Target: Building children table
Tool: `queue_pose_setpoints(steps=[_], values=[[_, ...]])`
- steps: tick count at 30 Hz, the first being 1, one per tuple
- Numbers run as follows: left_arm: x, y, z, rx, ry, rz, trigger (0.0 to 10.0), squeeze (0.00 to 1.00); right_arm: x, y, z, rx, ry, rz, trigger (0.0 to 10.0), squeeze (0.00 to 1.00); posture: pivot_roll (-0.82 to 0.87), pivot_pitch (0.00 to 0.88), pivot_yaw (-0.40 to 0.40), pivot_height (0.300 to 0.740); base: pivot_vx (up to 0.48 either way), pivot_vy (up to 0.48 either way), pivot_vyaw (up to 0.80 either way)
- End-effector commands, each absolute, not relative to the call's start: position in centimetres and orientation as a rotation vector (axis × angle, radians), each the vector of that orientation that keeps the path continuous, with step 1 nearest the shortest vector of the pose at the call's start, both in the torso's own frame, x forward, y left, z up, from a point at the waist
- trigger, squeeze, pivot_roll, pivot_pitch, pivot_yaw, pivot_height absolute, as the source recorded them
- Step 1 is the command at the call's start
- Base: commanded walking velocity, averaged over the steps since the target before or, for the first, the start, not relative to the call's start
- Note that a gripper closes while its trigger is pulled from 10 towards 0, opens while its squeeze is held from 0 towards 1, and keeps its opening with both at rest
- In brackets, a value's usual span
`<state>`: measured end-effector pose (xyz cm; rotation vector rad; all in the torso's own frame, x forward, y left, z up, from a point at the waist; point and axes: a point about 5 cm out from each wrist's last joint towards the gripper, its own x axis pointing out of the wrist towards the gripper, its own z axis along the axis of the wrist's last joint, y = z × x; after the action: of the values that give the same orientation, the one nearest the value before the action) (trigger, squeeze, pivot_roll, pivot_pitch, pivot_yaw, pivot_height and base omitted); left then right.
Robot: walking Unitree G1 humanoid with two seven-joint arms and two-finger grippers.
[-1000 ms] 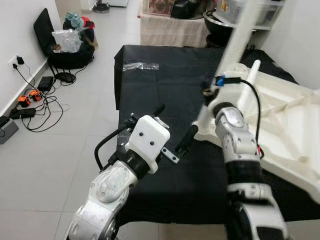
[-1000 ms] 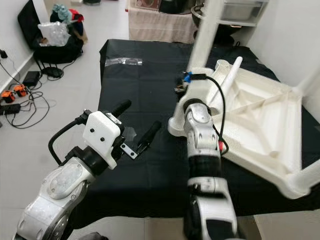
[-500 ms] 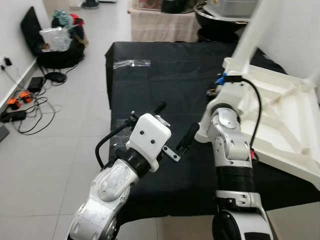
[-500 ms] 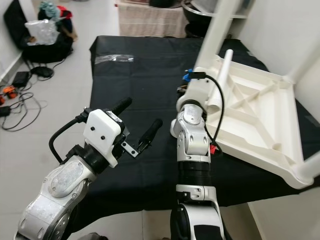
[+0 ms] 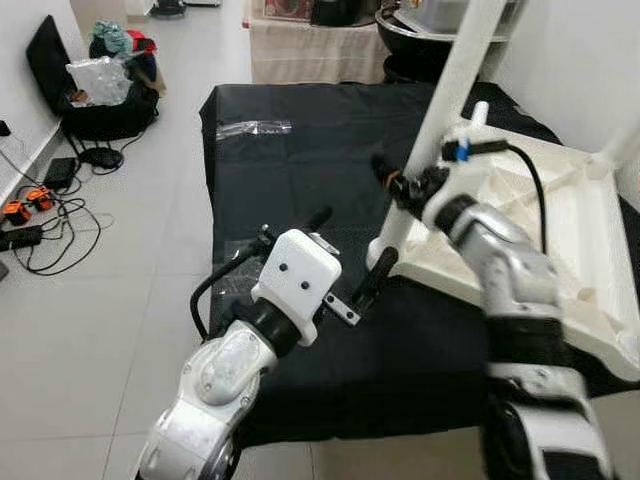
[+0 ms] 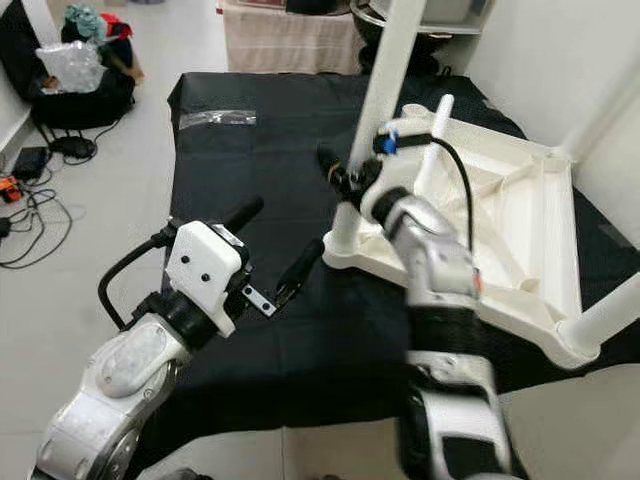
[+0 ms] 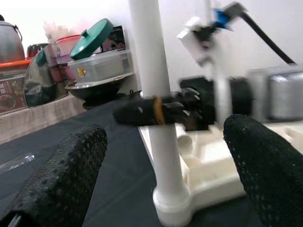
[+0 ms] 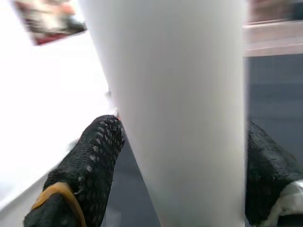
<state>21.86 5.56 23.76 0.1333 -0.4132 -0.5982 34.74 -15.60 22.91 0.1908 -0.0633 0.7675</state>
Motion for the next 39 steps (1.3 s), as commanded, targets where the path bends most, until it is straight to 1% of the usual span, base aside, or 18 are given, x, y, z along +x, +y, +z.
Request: queue_pose_setpoints(steps=[1, 2, 4, 11, 12, 19, 20, 22, 23, 26, 27, 28, 29, 31, 32, 34, 35, 39], values=[[21.8, 5.3, 23.6, 0.127, -0.408, -0.609, 10.0, 0.0, 33.3, -13.4, 22.9, 0.215, -0.071, 1.044, 10.0, 0.0, 0.08, 0.07, -0.104, 0.74, 0.0, 0.0, 0.0], [21.7, 5.3, 23.6, 0.129, -0.407, -0.609, 10.0, 0.0, 33.0, -13.3, 22.7, 0.238, -0.064, 1.157, 10.0, 0.0, 0.09, 0.068, -0.107, 0.74, 0.0, 0.0, 0.0], [21.7, 5.4, 23.6, 0.131, -0.406, -0.609, 10.0, 0.0, 33.7, -13.1, 22.2, 0.271, -0.037, 1.235, 10.0, 0.0, 0.09, 0.068, -0.107, 0.74, 0.0, 0.0, 0.0], [21.7, 5.4, 23.6, 0.134, -0.406, -0.607, 10.0, 0.0, 34.9, -12.6, 21.7, 0.284, -0.005, 1.26, 10.0, 0.0, 0.1, 0.066, -0.109, 0.74, 0.0, 0.0, 0.0], [21.7, 5.4, 23.6, 0.135, -0.406, -0.607, 10.0, 0.0, 35.2, -12.4, 21.6, 0.279, 0.006, 1.263, 0.0, 0.0, 0.1, 0.066, -0.109, 0.74, 0.0, 0.0, 0.0], [21.6, 5.5, 23.6, 0.137, -0.407, -0.605, 10.0, 0.0, 35.5, -12.6, 21.2, 0.271, 0.005, 1.255, 0.0, 0.0, 0.1, 0.058, -0.11, 0.74, 0.0, 0.0, 0.0], [21.6, 5.5, 23.5, 0.137, -0.407, -0.606, 10.0, 0.0, 35.9, -12.9, 21.0, 0.224, 0.004, 1.169, 0.0, 0.0, 0.1, 0.058, -0.11, 0.74, 0.0, 0.0, 0.0], [21.7, 5.4, 23.5, 0.137, -0.408, -0.608, 10.0, 0.0, 38.2, -14.6, 20.3, 0.12, 0.045, 0.762, 0.0, 0.0, 0.09, 0.058, -0.108, 0.74, 0.0, 0.0, 0.0], [21.7, 5.4, 23.5, 0.137, -0.408, -0.608, 10.0, 0.0, 38.2, -14.6, 20.3, 0.12, 0.045, 0.762, 0.0, 0.0, 0.09, 0.058, -0.108, 0.74, 0.0, 0.0, 0.0], [21.7, 5.4, 23.6, 0.134, -0.408, -0.611, 10.0, 0.0, 39.4, -16.8, 19.7, 0.081, 0.125, 0.35, 0.0, 0.0, 0.09, 0.064, -0.105, 0.74, 0.0, 0.0, 0.0], [21.7, 5.4, 23.6, 0.134, -0.408, -0.611, 10.0, 0.0, 39.4, -16.8, 19.7, 0.081, 0.125, 0.35, 0.0, 0.0, 0.09, 0.064, -0.105, 0.74, 0.0, 0.0, 0.0], [21.7, 5.3, 23.5, 0.133, -0.407, -0.613, 10.0, 0.0, 39.6, -17.7, 19.5, 0.049, 0.148, 0.21, 0.0, 0.0, 0.08, 0.064, -0.101, 0.74, 0.0, 0.0, 0.0], [21.7, 5.3, 23.5, 0.133, -0.407, -0.613, 10.0, 0.0, 39.6, -17.7, 19.5, 0.049, 0.148, 0.21, 0.0, 0.0, 0.08, 0.064, -0.101, 0.74, 0.0, 0.0, 0.0], [21.7, 5.2, 23.5, 0.131, -0.407, -0.617, 10.0, 0.0, 38.8, -19.3, 19.1, 0.031, 0.171, -0.107, 0.0, 0.0, 0.08, 0.067, -0.101, 0.74, 0.0, 0.0, 0.0], [21.7, 5.2, 23.5, 0.131, -0.407, -0.617, 10.0, 0.0, 38.8, -19.3, 19.1, 0.031, 0.171, -0.107, 0.0, 0.0, 0.08, 0.067, -0.101, 0.74, 0.0, 0.0, 0.0], [21.7, 5.2, 23.5, 0.13, -0.408, -0.617, 10.0, 0.0, 38.4, -19.8, 19.1, 0.027, 0.172, -0.2, 0.0, 0.0, 0.08, 0.067, -0.101, 0.74, 0.0, 0.0, 0.0], [21.7, 5.2, 23.6, 0.129, -0.408, -0.617, 10.0, 0.0, 37.7, -19.9, 19.1, 0.048, 0.164, -0.314, 0.0, 0.0, 0.08, 0.068, -0.101, 0.74, 0.0, 0.0, 0.0], [21.7, 5.2, 23.6, 0.129, -0.408, -0.616, 10.0, 0.0, 36.4, -19.5, 19.6, 0.075, 0.134, -0.462, 0.0, 0.0, 0.08, 0.069, -0.101, 0.74, 0.0, 0.0, 0.0]])
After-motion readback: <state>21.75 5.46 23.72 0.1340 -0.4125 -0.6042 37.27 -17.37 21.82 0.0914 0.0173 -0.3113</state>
